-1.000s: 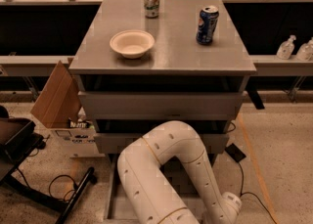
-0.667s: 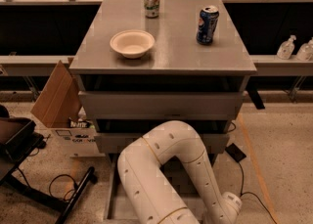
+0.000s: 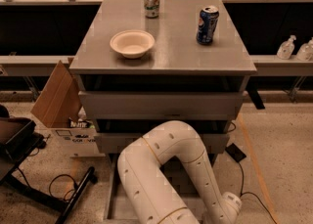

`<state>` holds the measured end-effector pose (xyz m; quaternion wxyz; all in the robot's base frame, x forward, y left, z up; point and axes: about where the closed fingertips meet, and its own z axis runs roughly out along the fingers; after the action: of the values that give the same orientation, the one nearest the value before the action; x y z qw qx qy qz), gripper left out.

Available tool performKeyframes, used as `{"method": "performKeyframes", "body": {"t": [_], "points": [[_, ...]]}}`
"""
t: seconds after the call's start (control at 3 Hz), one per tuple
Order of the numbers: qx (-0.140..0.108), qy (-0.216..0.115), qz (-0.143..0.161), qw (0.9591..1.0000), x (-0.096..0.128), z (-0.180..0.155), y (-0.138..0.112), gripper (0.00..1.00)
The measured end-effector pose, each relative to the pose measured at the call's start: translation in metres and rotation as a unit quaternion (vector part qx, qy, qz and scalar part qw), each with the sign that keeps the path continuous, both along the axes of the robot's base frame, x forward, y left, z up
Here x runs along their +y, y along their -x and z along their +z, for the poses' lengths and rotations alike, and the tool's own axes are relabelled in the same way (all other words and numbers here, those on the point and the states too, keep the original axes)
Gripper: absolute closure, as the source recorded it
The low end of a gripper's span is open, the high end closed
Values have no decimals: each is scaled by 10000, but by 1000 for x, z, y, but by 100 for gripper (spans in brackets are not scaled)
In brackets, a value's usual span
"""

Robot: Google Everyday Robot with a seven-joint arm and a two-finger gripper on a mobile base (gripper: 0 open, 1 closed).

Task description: Open bottom drawer

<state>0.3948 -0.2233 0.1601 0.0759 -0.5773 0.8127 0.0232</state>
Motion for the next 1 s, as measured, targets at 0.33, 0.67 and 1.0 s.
{"method": "performKeyframes", "body": {"t": [0.33,0.67,1.0], "points": [[0,0,0,10000,0,0,0,57],[0,0,0,10000,0,0,0,36],[0,0,0,10000,0,0,0,13]]}}
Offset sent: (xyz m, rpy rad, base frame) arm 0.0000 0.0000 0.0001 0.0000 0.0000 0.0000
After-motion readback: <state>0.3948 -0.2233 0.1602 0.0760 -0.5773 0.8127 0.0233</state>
